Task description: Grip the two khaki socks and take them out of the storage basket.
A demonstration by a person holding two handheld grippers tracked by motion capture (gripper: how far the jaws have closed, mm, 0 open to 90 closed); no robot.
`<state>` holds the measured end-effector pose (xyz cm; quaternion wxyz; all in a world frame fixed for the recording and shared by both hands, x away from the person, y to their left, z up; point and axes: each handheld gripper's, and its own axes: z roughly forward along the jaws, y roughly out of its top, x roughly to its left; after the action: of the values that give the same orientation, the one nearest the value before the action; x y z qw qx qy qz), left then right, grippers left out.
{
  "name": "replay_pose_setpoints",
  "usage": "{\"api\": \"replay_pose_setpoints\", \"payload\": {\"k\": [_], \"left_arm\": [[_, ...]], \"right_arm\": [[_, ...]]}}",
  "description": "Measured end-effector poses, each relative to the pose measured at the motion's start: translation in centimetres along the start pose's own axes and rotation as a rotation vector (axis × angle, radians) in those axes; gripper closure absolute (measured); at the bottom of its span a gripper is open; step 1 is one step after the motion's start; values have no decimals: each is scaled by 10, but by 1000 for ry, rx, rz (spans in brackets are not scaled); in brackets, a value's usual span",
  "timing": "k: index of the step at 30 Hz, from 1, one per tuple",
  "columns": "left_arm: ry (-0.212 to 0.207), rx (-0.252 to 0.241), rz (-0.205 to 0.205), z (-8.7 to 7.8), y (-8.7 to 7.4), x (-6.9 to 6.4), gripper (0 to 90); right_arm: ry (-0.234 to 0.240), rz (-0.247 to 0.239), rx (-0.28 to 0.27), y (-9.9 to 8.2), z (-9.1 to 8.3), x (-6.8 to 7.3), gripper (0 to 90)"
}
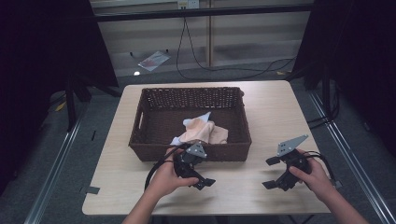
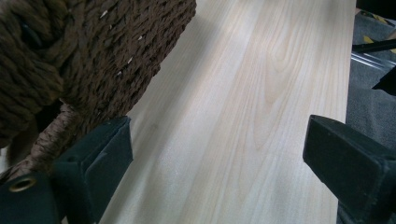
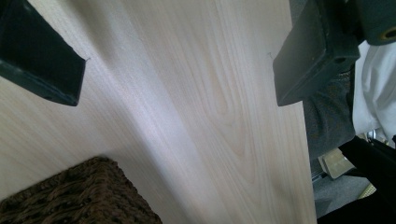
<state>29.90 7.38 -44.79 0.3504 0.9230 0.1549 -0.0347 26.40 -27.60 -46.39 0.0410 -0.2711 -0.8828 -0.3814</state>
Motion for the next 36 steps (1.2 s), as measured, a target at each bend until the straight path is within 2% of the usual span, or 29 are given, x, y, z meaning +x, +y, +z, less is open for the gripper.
{"api": "replay_pose_setpoints", "payload": {"k": [4, 5, 11, 14, 17, 19, 21, 23, 25, 27, 36], "left_arm": [[-11, -2, -5, -2, 1, 1, 87], [-8, 15, -4, -3, 2, 1, 89], [-23, 43, -17, -8, 6, 1, 104], [-23, 55, -5, -11, 10, 1, 107], [-28, 70, -13, -17, 14, 3, 103], [-14, 83, -14, -21, 16, 4, 101], [-25, 86, -31, -24, 18, 5, 99], [-24, 98, -19, -27, 21, 6, 98], [-28, 91, -29, -30, 25, 6, 98], [-34, 96, -10, -34, 29, 8, 98], [-26, 90, -35, -51, 48, 14, 99]], "right_arm": [[0, 7, 1, 0, 0, 0, 16], [0, 3, -2, 0, 0, 0, 16], [0, 1, 0, 1, 0, -1, 16], [1, 0, 0, 1, 0, 0, 16], [0, 1, 0, 1, 0, 0, 16], [1, -1, 0, 1, 1, 0, 16], [0, 2, 2, 1, 1, 0, 16], [1, 0, 0, 1, 0, 0, 16], [0, 0, 0, 1, 0, 0, 16], [0, 1, 1, 1, 0, 0, 16], [-2, 3, 2, 1, 0, 0, 16]]}}
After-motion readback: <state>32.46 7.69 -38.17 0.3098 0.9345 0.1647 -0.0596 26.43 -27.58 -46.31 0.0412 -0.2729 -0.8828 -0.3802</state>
